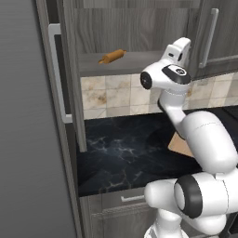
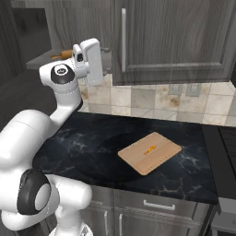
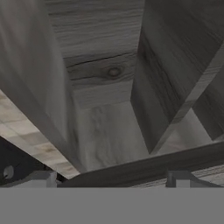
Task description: Open the cabinet, retrieve the rolling pin, and place it next to the meat on the cutting board to prepare for tenderizing.
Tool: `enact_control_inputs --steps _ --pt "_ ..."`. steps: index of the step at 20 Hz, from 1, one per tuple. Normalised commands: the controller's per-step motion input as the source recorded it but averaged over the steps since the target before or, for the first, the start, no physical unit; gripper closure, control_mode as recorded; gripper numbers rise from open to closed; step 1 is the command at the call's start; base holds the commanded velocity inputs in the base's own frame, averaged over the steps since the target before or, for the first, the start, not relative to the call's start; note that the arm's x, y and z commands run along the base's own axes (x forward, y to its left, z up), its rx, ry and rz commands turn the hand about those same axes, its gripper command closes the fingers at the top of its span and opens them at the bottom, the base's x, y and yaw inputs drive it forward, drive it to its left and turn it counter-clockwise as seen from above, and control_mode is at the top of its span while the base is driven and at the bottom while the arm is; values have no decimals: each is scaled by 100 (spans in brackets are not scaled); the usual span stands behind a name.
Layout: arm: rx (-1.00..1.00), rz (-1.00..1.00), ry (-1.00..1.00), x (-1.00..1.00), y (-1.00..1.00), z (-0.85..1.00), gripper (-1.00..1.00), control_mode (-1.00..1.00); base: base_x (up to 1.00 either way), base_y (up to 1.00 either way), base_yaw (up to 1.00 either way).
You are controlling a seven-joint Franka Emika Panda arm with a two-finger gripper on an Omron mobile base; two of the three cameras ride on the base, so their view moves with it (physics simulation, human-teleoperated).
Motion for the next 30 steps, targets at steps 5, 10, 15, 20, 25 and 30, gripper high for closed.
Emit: enact_control_inputs --steps 5,10,15,20,25,30 --pt "0 -3 0 0 -16 0 -100 -100 0 0 0" --pt "0 -4 2 0 -9 0 -100 -100 0 0 0" --pt "0 -4 3 0 -9 0 -100 -100 0 0 0" --pt "-1 -1 1 -5 0 0 -100 -100 0 0 0" --pt "-4 0 0 0 10 0 -100 -100 0 0 0" --pt "-4 0 0 0 10 0 -100 -100 0 0 0"
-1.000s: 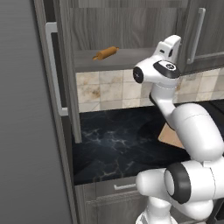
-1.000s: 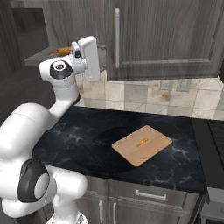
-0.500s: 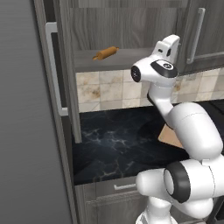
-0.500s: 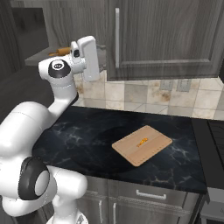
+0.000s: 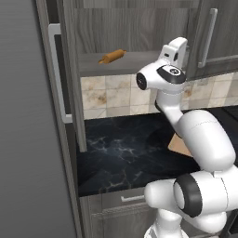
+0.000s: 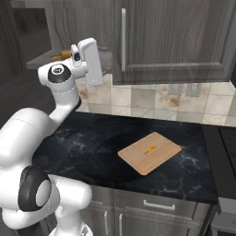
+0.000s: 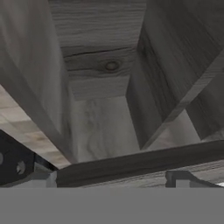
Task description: Open the cabinet, retrieve the rolling pin, and place it next to the meat on the cutting board to prepare for tenderizing.
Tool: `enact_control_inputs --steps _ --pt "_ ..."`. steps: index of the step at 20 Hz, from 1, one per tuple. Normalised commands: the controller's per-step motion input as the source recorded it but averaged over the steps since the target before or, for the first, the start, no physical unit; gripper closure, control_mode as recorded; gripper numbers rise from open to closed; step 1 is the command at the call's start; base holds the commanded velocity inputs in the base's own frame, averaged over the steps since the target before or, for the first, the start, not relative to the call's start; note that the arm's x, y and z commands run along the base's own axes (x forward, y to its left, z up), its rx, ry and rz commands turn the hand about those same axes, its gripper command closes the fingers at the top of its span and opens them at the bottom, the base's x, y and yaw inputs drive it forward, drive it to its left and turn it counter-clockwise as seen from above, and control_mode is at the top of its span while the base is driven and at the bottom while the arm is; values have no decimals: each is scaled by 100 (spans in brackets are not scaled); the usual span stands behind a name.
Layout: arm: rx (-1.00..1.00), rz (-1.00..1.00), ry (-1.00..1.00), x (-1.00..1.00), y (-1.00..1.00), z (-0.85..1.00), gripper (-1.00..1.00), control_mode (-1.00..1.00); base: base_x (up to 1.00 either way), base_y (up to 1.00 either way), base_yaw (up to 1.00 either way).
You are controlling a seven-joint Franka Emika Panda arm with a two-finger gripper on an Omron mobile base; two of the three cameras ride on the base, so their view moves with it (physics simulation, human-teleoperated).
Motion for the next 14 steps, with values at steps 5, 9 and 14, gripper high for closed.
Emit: enact_control_inputs --steps 5,9,14 --pt "-1 0 4 30 1 0 -100 -100 0 0 0" --pt "0 0 10 56 0 0 -100 -100 0 0 0" --pt "0 0 12 69 0 0 -100 -100 0 0 0"
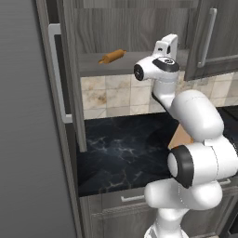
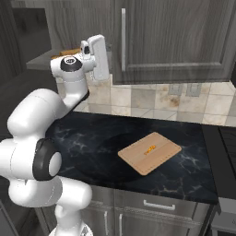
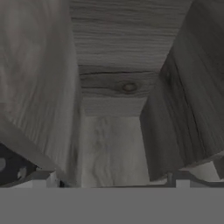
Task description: Open the cabinet, retrieve the rolling pin, and place it next to the meat on the cutting board to prepare for tenderizing.
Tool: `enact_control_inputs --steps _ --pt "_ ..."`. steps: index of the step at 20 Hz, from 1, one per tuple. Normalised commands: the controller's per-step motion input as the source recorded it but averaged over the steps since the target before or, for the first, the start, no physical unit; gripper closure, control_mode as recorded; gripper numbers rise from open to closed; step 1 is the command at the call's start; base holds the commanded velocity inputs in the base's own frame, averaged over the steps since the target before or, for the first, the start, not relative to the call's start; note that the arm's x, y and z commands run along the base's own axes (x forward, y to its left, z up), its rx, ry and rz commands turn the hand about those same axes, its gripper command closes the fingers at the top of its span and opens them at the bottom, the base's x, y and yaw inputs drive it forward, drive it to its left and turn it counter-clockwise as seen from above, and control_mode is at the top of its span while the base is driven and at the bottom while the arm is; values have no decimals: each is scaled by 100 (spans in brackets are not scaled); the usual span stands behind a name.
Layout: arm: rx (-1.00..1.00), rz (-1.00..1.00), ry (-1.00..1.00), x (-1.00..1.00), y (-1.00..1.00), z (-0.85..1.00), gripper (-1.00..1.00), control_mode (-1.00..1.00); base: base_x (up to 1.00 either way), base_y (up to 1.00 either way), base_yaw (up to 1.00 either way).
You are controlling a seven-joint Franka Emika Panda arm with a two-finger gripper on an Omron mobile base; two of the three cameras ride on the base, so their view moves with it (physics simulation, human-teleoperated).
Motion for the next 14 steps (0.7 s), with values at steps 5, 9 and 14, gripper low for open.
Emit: enact_control_inputs --steps 5,9,14 --pt "0 0 8 33 -7 0 -100 -100 0 0 0" --pt "0 -5 2 -8 -33 0 -100 -100 0 0 0" --pt "0 -9 1 -18 -34 0 -100 -100 0 0 0"
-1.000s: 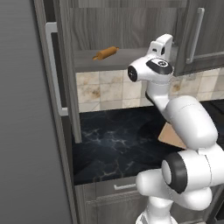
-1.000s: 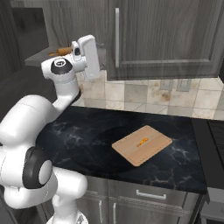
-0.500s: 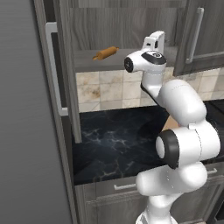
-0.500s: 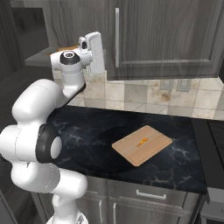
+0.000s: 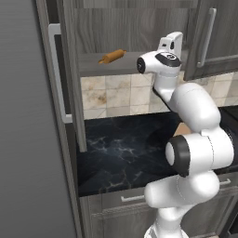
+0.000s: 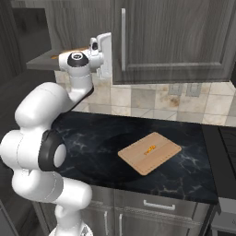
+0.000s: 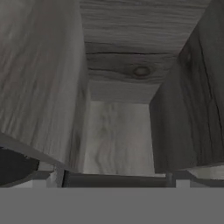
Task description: Open the cabinet, retrieve the rolling pin, and place it next to the meat on the cutting board to prepare for tenderizing.
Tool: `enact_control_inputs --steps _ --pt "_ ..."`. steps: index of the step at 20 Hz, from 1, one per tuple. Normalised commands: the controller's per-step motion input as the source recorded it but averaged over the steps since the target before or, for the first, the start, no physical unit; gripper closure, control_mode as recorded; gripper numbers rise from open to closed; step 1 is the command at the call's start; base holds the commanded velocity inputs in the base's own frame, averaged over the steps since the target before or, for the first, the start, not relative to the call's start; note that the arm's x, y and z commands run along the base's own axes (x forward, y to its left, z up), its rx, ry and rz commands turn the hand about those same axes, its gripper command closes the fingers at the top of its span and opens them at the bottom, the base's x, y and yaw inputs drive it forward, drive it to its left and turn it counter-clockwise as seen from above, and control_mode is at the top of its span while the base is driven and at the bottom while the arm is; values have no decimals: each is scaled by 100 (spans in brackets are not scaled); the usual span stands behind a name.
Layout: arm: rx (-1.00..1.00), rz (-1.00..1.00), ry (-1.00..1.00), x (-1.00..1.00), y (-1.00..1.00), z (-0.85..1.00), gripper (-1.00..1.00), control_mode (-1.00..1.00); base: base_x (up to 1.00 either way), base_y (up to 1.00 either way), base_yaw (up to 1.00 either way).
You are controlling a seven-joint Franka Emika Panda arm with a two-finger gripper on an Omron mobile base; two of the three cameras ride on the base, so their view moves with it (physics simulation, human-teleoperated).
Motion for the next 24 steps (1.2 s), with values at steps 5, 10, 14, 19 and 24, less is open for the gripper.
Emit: enact_control_inputs --steps 5,10,14,19,24 --pt "0 -10 2 -17 -35 0 -100 -100 0 0 0" --pt "0 -11 0 -56 -29 0 -100 -100 0 0 0" --pt "0 -15 0 -84 -13 0 -100 -100 0 0 0" --pt "0 -20 0 -91 -20 0 -100 -100 0 0 0" --pt "0 -20 -1 -79 -29 0 -100 -100 0 0 0"
